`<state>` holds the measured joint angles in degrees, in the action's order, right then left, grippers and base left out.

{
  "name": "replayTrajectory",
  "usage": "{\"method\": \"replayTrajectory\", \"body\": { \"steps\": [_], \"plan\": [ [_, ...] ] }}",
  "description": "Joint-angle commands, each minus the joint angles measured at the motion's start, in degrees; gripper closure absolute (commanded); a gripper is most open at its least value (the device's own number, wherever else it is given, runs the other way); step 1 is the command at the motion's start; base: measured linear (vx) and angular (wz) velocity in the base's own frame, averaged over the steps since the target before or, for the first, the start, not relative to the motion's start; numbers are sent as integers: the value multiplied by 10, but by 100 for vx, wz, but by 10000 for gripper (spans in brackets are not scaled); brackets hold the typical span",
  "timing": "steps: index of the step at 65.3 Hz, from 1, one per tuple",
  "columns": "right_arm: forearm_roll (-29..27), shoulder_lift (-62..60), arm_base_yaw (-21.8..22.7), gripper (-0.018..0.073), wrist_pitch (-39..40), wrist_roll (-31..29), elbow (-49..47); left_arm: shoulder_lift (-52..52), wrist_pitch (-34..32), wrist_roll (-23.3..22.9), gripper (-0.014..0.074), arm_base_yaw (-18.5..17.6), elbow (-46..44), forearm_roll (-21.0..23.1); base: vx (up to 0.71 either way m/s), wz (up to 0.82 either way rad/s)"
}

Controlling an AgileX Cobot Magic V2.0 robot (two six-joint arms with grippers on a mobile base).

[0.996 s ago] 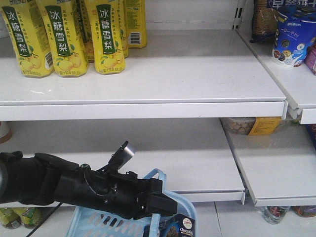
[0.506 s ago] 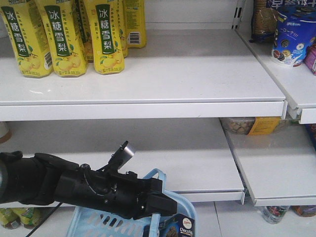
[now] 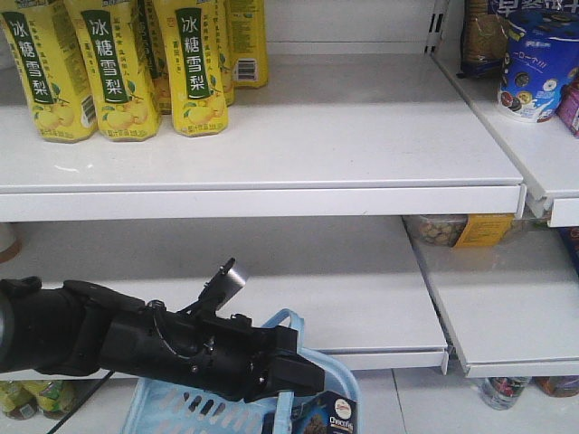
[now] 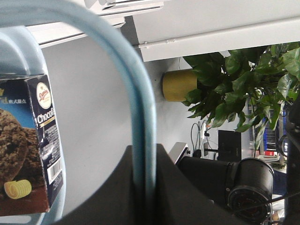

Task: Left arm holds basket, right arm returns cookies

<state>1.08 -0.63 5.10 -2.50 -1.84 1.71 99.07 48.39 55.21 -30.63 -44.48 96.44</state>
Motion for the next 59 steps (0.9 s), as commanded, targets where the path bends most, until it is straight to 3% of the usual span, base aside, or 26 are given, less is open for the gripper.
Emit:
{"method": "replayTrajectory", "body": {
  "steps": [1, 23, 35, 45, 59],
  "plan": [
    [5, -6, 4, 568, 42, -3, 0, -26, 30, 16, 603, -3, -14, 29, 0, 0],
    [5, -6, 4, 568, 44, -3, 0, -26, 30, 16, 603, -3, -14, 29, 0, 0],
    [3, -6, 4, 568, 121, 6, -3, -26, 30, 16, 603, -3, -14, 29, 0, 0],
    [0, 19, 4, 568, 60, 60, -35, -26, 30, 16, 603, -3, -14, 29, 0, 0],
    [0, 163, 4, 568, 69, 119, -112, -26, 30, 16, 603, -3, -14, 29, 0, 0]
  ]
}}
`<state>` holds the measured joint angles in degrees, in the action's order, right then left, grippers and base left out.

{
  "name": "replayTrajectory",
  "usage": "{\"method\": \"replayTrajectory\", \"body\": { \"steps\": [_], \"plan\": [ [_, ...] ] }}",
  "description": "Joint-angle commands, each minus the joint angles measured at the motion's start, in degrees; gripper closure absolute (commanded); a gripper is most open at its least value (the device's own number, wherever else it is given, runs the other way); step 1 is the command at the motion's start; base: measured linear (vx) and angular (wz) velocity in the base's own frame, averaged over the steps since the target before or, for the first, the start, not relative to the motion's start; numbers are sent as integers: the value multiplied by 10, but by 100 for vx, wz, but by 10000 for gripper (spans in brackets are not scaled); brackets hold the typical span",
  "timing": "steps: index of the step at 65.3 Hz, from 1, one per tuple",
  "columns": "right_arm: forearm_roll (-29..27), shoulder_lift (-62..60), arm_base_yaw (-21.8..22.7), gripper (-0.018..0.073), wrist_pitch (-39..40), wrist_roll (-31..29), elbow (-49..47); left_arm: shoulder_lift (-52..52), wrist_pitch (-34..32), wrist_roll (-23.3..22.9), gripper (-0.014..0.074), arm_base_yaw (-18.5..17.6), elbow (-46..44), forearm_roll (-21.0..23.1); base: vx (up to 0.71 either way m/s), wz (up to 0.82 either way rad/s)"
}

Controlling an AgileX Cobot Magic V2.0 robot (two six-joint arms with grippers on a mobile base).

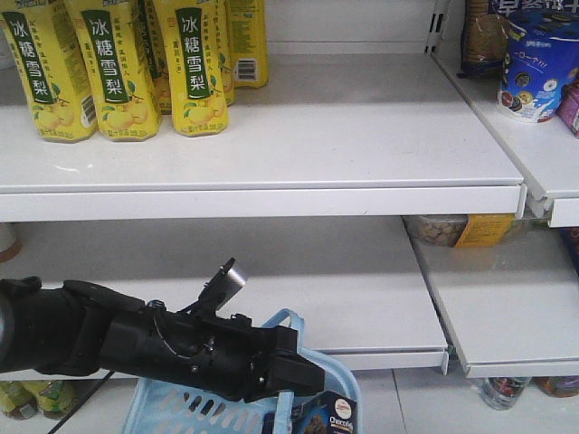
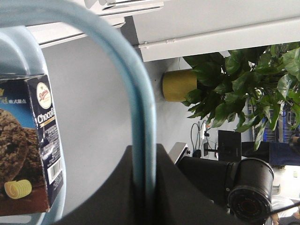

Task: Left arm holds basket, right arm returns cookies

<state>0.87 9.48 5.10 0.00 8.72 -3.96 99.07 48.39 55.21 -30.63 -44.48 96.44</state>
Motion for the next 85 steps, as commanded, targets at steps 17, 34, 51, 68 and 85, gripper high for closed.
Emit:
{"method": "replayTrajectory", "body": {
  "steps": [17, 34, 51, 68, 85],
  "plan": [
    [21, 248, 4, 568, -46, 9, -204, -26, 30, 16, 603, -3, -14, 29, 0, 0],
    [0, 316, 4, 568, 21, 14, -214, -26, 30, 16, 603, -3, -14, 29, 0, 0],
    [-36, 339, -14, 555, -19, 13, -214, -26, 30, 16, 603, -3, -14, 29, 0, 0],
    [-37, 343, -162, 431, -84, 7, -218, -26, 30, 16, 603, -3, -14, 29, 0, 0],
    [-131, 421, -261, 216, -134, 29, -218, -26, 30, 16, 603, -3, -14, 29, 0, 0]
  ]
}}
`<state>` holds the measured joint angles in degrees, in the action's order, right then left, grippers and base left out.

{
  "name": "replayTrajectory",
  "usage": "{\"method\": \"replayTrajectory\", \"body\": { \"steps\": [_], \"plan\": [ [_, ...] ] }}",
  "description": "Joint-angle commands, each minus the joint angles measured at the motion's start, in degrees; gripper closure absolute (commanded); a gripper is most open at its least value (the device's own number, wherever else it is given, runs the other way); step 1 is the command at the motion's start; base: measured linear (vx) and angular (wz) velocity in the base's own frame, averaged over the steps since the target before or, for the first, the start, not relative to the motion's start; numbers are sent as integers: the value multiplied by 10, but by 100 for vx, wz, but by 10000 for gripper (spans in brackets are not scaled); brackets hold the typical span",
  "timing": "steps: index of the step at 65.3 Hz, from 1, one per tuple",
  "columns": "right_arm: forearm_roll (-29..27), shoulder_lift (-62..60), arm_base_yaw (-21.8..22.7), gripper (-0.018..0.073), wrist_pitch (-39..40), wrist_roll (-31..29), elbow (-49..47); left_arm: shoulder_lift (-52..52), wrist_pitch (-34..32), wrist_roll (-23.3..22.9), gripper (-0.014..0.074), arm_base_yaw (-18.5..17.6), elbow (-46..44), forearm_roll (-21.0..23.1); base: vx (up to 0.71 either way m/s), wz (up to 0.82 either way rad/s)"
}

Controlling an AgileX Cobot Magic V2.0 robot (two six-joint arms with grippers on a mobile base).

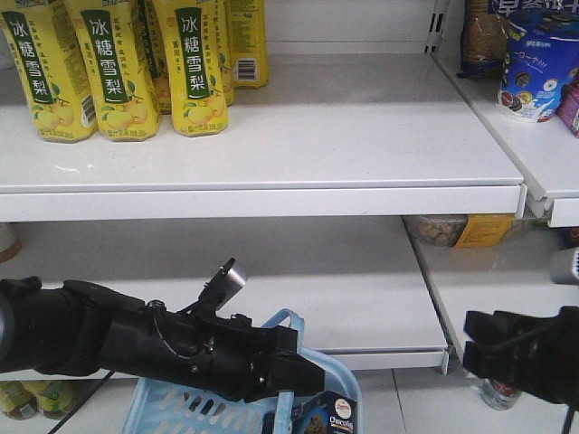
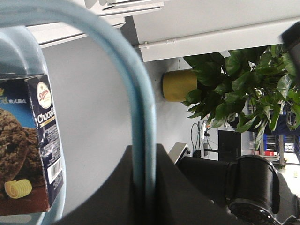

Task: Left arm holds basket, right arm returns cookies
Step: 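Move the right gripper down into the basket over the cookie box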

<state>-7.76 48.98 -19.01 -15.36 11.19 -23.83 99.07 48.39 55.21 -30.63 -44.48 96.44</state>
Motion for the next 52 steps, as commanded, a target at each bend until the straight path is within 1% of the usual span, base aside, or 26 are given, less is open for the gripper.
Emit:
{"method": "replayTrajectory", "body": {
  "steps": [1, 7, 16, 25, 31, 36, 37, 43, 50, 52],
  "plan": [
    [-53, 32, -23, 207, 18, 4, -19, -26, 30, 16, 603, -3, -14, 29, 0, 0],
    [-87, 76, -42, 156, 5, 3, -19, -26, 30, 16, 603, -3, -14, 29, 0, 0],
    [-122, 141, -78, 133, -12, -6, -19, -26, 30, 16, 603, -3, -14, 29, 0, 0],
    [-191, 205, -121, 133, -11, -32, -19, -26, 30, 16, 603, -3, -14, 29, 0, 0],
    [-246, 246, -135, 133, -4, -62, -19, -26, 30, 16, 603, -3, -14, 29, 0, 0],
    [-297, 271, -140, 133, -5, -106, -19, -26, 30, 16, 603, -3, -14, 29, 0, 0],
    [-309, 276, -140, 133, -7, -123, -19, -26, 30, 16, 603, -3, -14, 29, 0, 0],
    [-402, 303, -140, 133, -17, -202, -19, -26, 30, 16, 603, -3, -14, 29, 0, 0],
    [-527, 328, -140, 133, -36, -319, -19, -26, 30, 16, 603, -3, -14, 29, 0, 0],
    [-571, 334, -140, 133, -40, -362, -19, -26, 30, 16, 603, -3, -14, 29, 0, 0]
  ]
}}
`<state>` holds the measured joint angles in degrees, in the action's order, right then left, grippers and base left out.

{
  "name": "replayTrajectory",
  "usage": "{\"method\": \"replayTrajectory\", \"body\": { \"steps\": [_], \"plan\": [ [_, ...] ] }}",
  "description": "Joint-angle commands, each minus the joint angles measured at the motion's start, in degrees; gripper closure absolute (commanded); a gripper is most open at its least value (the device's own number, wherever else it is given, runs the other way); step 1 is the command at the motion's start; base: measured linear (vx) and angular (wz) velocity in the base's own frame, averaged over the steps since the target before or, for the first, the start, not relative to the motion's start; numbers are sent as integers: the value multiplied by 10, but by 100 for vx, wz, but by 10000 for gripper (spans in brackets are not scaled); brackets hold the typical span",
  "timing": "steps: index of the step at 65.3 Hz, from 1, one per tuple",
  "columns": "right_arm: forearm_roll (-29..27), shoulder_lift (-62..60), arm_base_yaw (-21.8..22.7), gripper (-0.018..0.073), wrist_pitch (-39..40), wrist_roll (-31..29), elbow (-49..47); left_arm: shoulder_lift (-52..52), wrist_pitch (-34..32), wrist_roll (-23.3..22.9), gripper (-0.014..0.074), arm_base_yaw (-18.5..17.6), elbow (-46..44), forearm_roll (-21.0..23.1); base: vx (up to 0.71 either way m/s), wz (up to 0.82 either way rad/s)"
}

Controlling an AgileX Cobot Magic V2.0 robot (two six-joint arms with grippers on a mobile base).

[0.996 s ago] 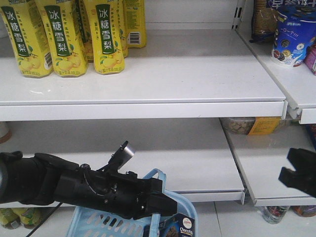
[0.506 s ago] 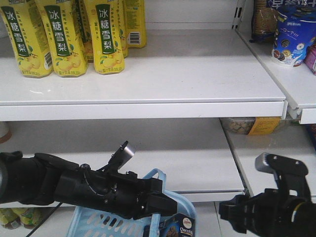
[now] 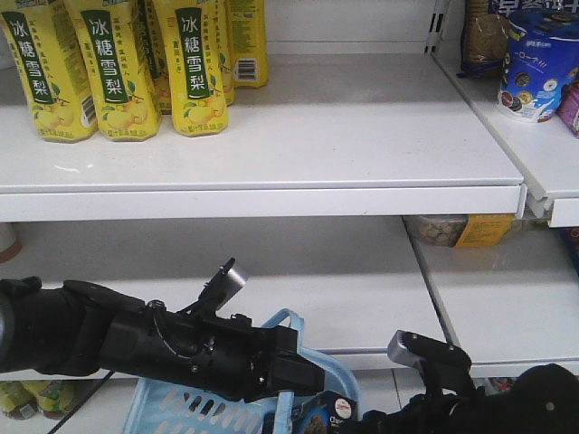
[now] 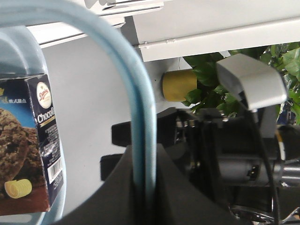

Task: Left arm holds basket, right arm returns cookies
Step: 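Move the right gripper down into the basket over the cookie box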

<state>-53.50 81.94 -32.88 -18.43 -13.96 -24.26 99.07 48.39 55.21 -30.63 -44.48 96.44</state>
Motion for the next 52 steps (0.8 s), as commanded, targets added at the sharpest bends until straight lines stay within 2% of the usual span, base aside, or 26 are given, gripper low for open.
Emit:
{"method": "replayTrajectory", "body": {
  "steps": [1, 7, 18, 43, 52],
  "plan": [
    [-131, 6, -2, 133, -10, -127, -15, -26, 30, 16, 603, -3, -14, 29, 0, 0],
    [-231, 21, -2, 133, -3, -227, -15, -26, 30, 16, 603, -3, -14, 29, 0, 0],
    [-353, 49, -2, 129, 0, -340, -15, -26, 30, 16, 603, -3, -14, 29, 0, 0],
    [-471, 112, -2, 102, -2, -462, -16, -26, 30, 16, 603, -3, -14, 29, 0, 0],
    [-486, 130, -2, 102, -17, -489, -30, -26, 30, 16, 603, -3, -14, 29, 0, 0]
  ]
}}
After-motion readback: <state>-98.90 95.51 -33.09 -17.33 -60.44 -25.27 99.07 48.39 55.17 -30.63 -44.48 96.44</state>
